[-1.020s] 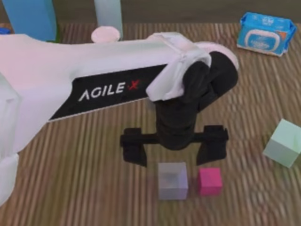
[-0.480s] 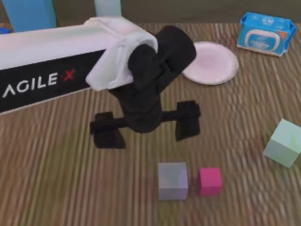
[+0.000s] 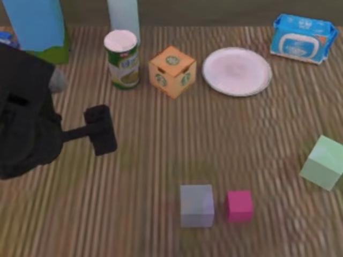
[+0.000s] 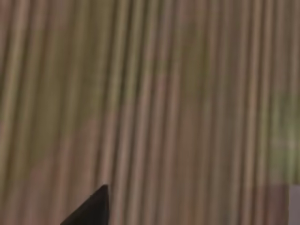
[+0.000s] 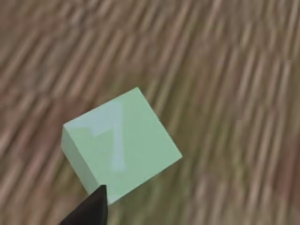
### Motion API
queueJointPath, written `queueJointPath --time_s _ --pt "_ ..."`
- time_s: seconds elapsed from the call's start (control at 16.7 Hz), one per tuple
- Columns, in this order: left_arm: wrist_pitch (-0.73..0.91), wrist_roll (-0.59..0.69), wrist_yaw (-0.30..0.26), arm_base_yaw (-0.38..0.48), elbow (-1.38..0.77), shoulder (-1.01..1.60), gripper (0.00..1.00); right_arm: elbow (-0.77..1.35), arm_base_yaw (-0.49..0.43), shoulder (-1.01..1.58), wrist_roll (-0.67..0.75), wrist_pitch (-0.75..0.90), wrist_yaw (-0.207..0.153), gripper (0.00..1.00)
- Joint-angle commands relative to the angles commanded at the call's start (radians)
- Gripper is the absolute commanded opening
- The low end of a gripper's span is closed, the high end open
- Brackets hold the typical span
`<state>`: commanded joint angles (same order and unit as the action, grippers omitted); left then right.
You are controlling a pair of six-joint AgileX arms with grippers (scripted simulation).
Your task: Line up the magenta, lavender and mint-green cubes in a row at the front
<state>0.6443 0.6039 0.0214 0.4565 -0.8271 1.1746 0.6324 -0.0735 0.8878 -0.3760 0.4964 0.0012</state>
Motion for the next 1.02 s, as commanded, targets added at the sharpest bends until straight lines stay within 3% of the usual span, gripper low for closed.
queueJointPath --time_s 0.6,1.02 --pt "-0.471 -0.453 -0.018 -0.38 0.693 -0.935 1.0 0.548 -0.066 0.796 -0.33 0.437 0.0 1.0" --pt "-0.644 -0.604 -0.021 -0.476 0.827 -1.175 1.0 0.697 -0.083 0.98 -0.413 0.536 -0.001 1.0"
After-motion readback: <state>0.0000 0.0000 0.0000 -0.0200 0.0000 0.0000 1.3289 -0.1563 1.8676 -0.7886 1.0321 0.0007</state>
